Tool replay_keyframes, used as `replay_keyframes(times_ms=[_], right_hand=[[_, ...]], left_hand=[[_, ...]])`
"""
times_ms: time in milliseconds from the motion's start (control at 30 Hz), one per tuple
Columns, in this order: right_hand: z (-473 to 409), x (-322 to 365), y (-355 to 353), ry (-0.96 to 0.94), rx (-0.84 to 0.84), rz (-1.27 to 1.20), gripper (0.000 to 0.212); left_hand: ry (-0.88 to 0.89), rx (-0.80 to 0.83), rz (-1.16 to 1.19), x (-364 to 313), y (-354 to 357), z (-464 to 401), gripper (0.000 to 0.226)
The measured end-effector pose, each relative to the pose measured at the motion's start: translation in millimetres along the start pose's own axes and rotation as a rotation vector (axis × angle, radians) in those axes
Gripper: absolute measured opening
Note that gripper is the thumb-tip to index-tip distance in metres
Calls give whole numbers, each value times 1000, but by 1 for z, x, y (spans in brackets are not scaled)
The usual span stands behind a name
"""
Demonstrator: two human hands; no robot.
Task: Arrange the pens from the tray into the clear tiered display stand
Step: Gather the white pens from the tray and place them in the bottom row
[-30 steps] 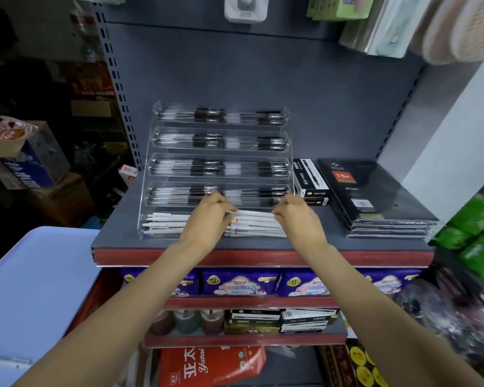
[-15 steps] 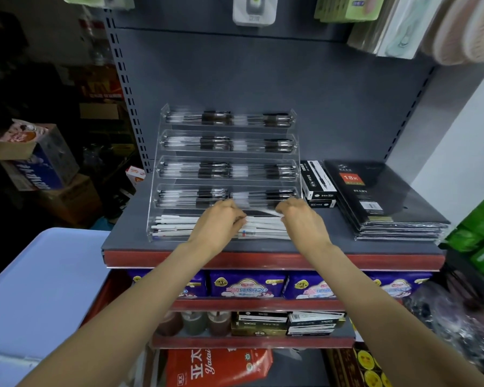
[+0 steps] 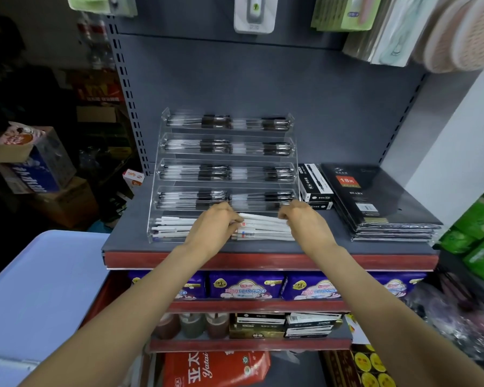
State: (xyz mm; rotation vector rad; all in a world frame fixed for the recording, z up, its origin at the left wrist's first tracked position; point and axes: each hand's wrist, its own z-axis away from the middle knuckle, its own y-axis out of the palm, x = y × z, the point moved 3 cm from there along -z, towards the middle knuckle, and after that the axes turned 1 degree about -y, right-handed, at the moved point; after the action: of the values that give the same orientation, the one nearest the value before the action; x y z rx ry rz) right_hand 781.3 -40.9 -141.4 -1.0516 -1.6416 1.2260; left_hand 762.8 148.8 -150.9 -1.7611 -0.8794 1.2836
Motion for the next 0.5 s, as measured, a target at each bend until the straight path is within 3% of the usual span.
replay_keyframes(times_ms=[500], right_hand=[[-7, 10, -6, -92, 1, 191, 39]], left_hand=[[6, 26, -72, -1, 1, -7, 32]])
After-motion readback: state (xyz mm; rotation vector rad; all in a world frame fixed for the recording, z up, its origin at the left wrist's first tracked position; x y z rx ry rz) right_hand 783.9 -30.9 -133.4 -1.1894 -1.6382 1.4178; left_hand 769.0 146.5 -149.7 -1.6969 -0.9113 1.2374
